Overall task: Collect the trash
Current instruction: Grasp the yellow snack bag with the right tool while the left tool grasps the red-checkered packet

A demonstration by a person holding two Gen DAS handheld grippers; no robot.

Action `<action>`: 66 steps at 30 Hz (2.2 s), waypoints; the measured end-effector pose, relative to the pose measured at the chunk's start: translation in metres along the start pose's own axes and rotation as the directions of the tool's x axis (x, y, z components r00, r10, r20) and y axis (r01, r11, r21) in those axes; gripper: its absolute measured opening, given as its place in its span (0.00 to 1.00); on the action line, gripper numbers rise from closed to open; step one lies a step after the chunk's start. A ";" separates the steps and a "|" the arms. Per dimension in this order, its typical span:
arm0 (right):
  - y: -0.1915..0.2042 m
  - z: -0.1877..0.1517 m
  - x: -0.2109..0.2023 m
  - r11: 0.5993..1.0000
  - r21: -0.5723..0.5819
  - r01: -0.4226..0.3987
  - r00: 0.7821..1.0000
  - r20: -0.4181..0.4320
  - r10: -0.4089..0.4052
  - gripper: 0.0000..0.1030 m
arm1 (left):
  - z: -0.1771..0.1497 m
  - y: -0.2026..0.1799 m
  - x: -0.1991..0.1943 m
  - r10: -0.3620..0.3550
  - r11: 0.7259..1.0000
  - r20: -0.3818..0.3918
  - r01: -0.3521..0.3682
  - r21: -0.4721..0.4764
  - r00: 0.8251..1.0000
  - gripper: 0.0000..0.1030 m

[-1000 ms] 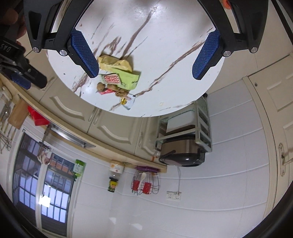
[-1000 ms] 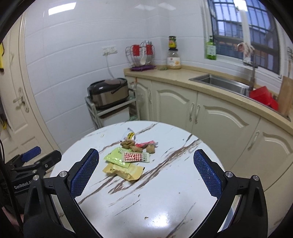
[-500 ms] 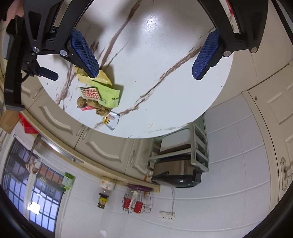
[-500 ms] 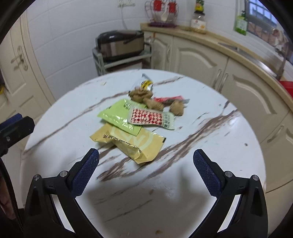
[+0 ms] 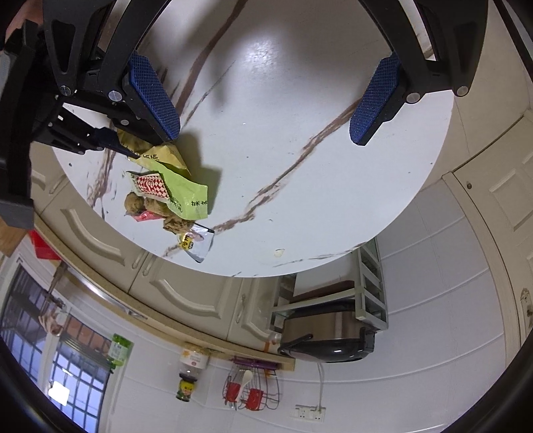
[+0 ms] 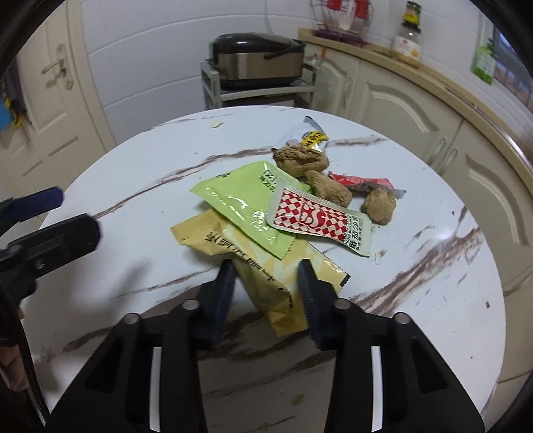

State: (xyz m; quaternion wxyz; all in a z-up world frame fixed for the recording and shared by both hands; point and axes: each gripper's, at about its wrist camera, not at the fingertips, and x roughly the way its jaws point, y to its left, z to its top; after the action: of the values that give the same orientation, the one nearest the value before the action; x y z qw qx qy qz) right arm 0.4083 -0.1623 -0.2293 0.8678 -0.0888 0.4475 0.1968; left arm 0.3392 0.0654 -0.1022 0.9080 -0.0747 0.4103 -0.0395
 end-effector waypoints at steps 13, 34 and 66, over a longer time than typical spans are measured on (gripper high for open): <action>-0.041 -0.030 -0.028 0.994 0.095 -0.052 0.999 0.014 0.050 0.11 | 0.013 -0.040 0.044 -0.061 0.997 -0.036 0.063 0.050 0.997 0.96; -0.106 -0.048 -0.053 0.963 0.267 -0.017 0.997 0.079 -0.004 0.10 | 0.030 -0.130 0.107 -0.039 0.952 -0.064 0.057 0.301 0.997 0.96; -0.126 -0.024 -0.015 0.975 0.209 0.069 0.997 0.015 -0.074 0.10 | 0.031 -0.155 0.155 -0.230 0.871 -0.177 0.284 0.400 0.957 0.14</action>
State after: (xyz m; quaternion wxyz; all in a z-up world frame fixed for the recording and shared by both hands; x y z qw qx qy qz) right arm 0.4357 -0.2880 -0.2341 0.8839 -0.0110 0.4524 0.1182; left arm 0.4633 -0.1050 -0.1709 0.8621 0.0717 0.4337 -0.2521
